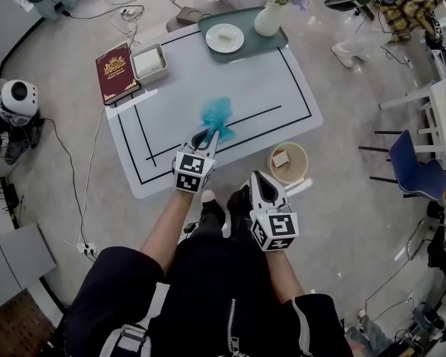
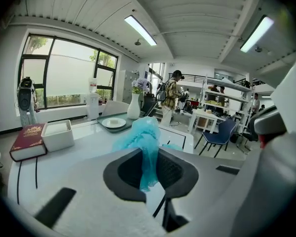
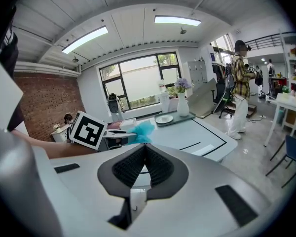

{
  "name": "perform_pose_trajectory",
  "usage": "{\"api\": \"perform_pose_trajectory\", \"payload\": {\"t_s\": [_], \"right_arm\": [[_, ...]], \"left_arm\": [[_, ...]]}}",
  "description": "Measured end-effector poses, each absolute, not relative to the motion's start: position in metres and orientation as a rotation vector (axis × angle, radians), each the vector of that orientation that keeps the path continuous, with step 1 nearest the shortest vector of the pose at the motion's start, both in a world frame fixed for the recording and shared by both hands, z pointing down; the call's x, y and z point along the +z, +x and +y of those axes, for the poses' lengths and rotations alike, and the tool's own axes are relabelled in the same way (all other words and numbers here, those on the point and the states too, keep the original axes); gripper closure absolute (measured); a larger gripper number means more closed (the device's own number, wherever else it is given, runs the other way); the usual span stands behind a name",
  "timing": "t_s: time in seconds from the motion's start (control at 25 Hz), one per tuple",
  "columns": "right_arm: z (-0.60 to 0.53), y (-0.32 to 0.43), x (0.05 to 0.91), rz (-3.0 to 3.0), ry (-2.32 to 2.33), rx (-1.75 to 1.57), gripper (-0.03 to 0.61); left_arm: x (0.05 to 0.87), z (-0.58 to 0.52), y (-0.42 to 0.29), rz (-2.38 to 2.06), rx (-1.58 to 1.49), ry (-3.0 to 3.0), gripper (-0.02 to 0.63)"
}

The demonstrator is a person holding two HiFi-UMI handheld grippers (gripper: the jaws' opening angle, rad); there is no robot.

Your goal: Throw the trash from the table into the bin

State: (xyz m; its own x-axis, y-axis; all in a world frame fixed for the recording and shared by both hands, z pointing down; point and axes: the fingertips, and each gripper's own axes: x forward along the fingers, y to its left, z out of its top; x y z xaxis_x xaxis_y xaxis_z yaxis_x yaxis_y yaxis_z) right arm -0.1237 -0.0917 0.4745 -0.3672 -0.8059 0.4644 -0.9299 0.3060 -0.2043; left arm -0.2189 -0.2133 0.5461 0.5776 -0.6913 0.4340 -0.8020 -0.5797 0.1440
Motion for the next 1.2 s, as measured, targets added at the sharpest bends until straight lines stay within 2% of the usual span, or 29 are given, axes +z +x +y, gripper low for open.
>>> {"api": "perform_pose_trajectory", "payload": {"t_s": [0.52,1.2], "right_arm": [[-0.057,-0.095,0.466,-2.253,1.751,0.661,0.57],[0.006,0.062,0.46,-2.178,1.93,0.718,0.569]], "left_arm": [[0.518,-0.174,-0.155,-1.025,0.488,2.631,0.577],[0.498,-0.111,0.026,-0.813,0.532,2.754,0.58]]}}
